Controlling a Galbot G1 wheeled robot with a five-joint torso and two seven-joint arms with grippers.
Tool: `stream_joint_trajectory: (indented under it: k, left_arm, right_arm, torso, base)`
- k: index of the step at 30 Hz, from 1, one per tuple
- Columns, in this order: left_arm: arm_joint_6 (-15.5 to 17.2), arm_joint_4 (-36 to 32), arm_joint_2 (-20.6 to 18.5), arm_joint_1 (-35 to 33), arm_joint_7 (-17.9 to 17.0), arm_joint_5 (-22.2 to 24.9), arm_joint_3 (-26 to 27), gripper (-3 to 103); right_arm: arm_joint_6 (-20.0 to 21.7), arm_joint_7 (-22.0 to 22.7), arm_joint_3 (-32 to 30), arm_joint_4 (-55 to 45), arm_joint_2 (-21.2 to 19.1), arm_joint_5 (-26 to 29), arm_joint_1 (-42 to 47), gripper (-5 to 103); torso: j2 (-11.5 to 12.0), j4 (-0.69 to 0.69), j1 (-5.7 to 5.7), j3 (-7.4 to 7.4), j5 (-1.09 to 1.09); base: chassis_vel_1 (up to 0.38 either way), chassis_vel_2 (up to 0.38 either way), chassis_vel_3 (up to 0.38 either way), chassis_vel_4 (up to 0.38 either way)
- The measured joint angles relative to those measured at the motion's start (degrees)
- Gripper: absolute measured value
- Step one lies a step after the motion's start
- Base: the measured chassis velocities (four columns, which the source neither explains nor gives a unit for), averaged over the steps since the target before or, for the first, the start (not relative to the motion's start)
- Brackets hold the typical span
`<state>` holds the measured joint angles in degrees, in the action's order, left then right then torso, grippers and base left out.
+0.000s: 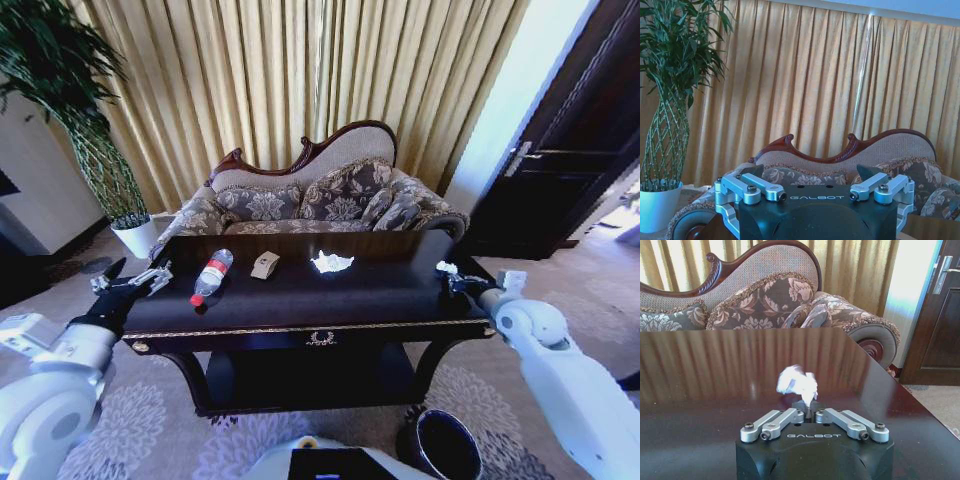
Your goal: Move to the front of the table and place the trash on the table into the trash bin.
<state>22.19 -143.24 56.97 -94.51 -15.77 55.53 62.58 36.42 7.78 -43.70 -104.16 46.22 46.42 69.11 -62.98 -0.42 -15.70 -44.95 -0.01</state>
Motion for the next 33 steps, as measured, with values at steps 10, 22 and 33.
stream_joint_trajectory:
  k: [10, 22, 33]
  left_arm:
    - [-0.1, 0.0, -0.1, 0.0, 0.0, 0.0, 0.1, 100]
    - [-0.1, 0.0, 0.0, 0.0, 0.1, 0.0, 0.2, 100]
    - [-0.2, 0.0, 0.2, 0.0, 0.1, 0.0, 0.1, 100]
  right_arm:
    - [-0.4, -0.1, -0.3, 0.0, -0.1, 0.2, 0.1, 0]
    - [-2.9, -1.0, -0.8, -0.4, -0.1, 0.4, 0.9, 0]
    - [-18.1, -8.2, -3.3, -7.9, 1.5, 0.6, 5.1, 0]
  torso:
    - [0.0, 0.0, 0.0, 0.0, 0.0]
    - [0.0, 0.0, 0.0, 0.0, 0.0]
    - [0.0, 0.0, 0.0, 0.0, -0.02]
  base:
    - [0.0, 0.0, 0.0, 0.0]
    - [0.0, 0.0, 0.0, 0.0]
    - [0.0, 0.0, 0.0, 0.0]
